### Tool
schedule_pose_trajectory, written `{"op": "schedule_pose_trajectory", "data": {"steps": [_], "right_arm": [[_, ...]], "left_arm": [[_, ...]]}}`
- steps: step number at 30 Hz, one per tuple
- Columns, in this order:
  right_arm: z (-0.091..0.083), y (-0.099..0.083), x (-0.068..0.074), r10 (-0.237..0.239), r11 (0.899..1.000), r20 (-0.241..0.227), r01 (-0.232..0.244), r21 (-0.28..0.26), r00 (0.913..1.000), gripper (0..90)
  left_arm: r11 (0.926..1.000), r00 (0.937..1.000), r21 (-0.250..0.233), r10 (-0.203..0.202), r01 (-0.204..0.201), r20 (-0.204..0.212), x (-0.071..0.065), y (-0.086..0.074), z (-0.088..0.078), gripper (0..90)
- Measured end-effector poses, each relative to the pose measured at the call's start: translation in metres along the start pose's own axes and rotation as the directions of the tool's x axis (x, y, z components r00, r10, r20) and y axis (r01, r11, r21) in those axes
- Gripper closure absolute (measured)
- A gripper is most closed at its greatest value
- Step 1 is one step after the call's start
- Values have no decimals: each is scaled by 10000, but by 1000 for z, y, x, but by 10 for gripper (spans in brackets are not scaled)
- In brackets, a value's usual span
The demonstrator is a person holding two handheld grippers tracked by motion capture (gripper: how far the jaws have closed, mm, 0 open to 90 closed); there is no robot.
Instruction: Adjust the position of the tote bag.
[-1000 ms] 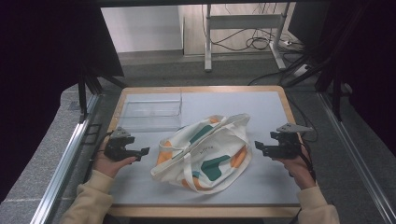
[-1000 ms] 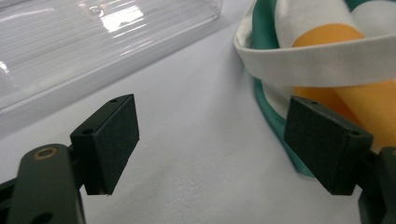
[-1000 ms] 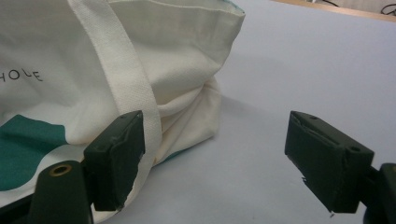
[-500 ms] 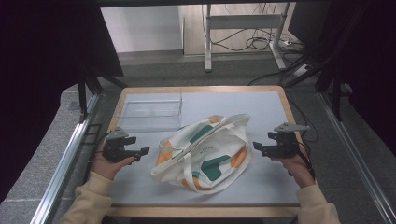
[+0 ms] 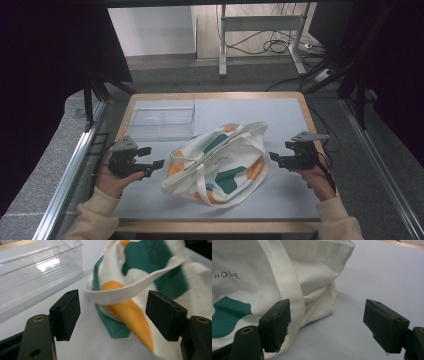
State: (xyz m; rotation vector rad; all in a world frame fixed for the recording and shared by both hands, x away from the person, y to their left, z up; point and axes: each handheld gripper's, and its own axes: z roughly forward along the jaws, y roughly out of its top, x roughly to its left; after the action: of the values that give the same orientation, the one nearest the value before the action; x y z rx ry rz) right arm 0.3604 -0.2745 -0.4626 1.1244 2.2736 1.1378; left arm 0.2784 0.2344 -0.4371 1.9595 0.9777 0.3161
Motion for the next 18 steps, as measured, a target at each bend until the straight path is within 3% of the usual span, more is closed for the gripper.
{"op": "schedule_pose_trajectory", "data": {"steps": [5, 7, 9, 14, 16, 18], "right_arm": [[0, -1, 1, 59, 10000, 62, -59, 71, 10000, 219], [1, -1, 1, 45, 10000, 14, -45, 56, 10000, 219], [1, -2, 2, 13, 10000, 11, -13, 70, 10000, 218], [0, -2, 2, 20, 10000, 31, -20, 36, 10000, 219], [0, -2, 1, 90, 10000, 94, -90, 31, 9999, 219], [0, -2, 0, 132, 9999, 74, -132, 72, 9999, 219]], "left_arm": [[9998, 9991, -123, 155, -151, 384, -12, 4, -5, 295], [9992, 9964, -123, 392, -384, 756, -21, 6, -8, 296], [9986, 9954, -109, 523, -516, 802, -24, 7, -9, 297], [9968, 9890, -23, 798, -801, 1246, -35, 10, -10, 305], [9948, 9822, 85, 986, -1013, 1599, -41, 9, -7, 317], [9937, 9802, 174, 1063, -1107, 1671, -44, 9, -5, 327]]}}
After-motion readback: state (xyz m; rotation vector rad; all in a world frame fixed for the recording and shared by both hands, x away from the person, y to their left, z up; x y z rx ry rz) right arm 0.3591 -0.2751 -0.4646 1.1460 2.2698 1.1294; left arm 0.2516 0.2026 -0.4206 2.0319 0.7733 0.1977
